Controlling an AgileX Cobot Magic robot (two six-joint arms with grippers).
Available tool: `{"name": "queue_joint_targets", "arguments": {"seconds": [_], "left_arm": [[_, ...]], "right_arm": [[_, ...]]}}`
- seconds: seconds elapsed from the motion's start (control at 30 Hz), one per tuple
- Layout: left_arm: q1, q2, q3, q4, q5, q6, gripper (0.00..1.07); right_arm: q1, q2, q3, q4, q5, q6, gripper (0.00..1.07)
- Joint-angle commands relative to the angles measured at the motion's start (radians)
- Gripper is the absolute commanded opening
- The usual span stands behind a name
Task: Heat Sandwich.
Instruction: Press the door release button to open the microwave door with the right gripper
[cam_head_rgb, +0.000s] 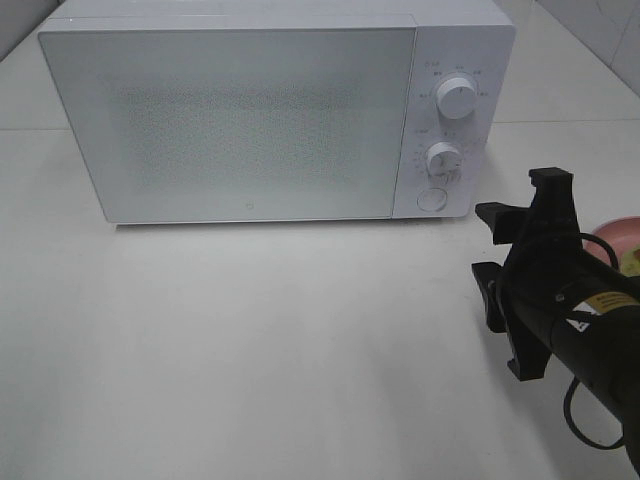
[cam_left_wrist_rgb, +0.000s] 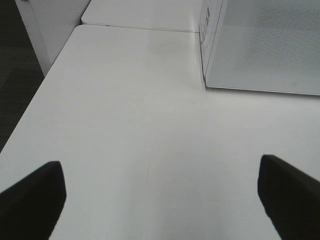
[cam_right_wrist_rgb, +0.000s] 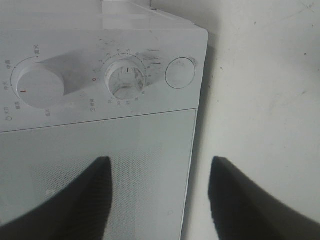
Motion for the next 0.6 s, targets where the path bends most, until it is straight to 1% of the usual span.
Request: {"name": "queue_joint_targets", "arguments": {"seconds": [0.03,0.07,0.1,0.13,0.6], "left_arm": [[0.001,-0.025,0.003,0.0,-0.005,0.0,0.98],[0.001,-0.025,0.003,0.0,-0.005,0.0,0.98],[0.001,-0.025,0.003,0.0,-0.005,0.0,0.98],[0.001,-0.025,0.003,0.0,-0.005,0.0,0.98],[0.001,-0.025,0.003,0.0,-0.005,0.0,0.98]], "right_arm": [[0.005,-0.001,0.003,-0.014,-0.004,0.006,0.31],[0.005,-0.001,0.003,-0.014,0.004,0.006,0.22],[0.005,-0.001,0.003,-0.02,0.01,0.006,0.05],[0.004,-0.001,0.003,-0.028,0.017,0.008,0.0],[0.002,0.01,0.001,-0.033,0.014,0.005,0.0]]}}
